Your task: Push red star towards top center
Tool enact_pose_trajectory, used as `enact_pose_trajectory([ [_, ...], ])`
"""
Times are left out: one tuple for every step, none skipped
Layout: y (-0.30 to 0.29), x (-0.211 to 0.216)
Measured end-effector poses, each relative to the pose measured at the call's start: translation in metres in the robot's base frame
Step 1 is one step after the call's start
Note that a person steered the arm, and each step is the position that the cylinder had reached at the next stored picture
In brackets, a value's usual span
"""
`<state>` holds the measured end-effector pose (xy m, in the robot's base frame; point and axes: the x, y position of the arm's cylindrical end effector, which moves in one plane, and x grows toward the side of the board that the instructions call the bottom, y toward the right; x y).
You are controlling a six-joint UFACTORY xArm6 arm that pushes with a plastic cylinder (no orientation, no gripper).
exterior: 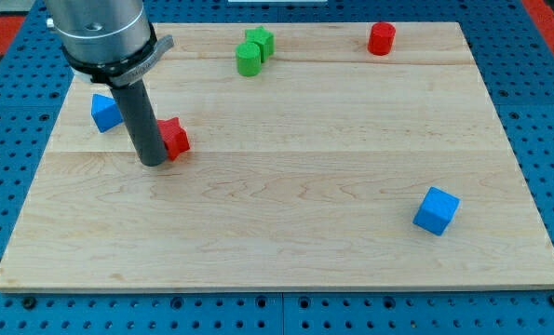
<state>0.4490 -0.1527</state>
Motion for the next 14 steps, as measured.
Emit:
enact_pose_trajectory([
  [0.0,-0.013],
  [0.014,-0.015],
  [0.03,-0.015],
  [0.049,-0.015],
  [0.064,-0.015],
  [0.064,-0.015],
  [0.064,-0.015],
  [0.063,-0.015],
  [0.062,-0.015],
  [0.062,-0.015],
  [0.062,-0.015],
  [0.061,-0.015],
  [0.06,-0.015],
  [0.03,0.003],
])
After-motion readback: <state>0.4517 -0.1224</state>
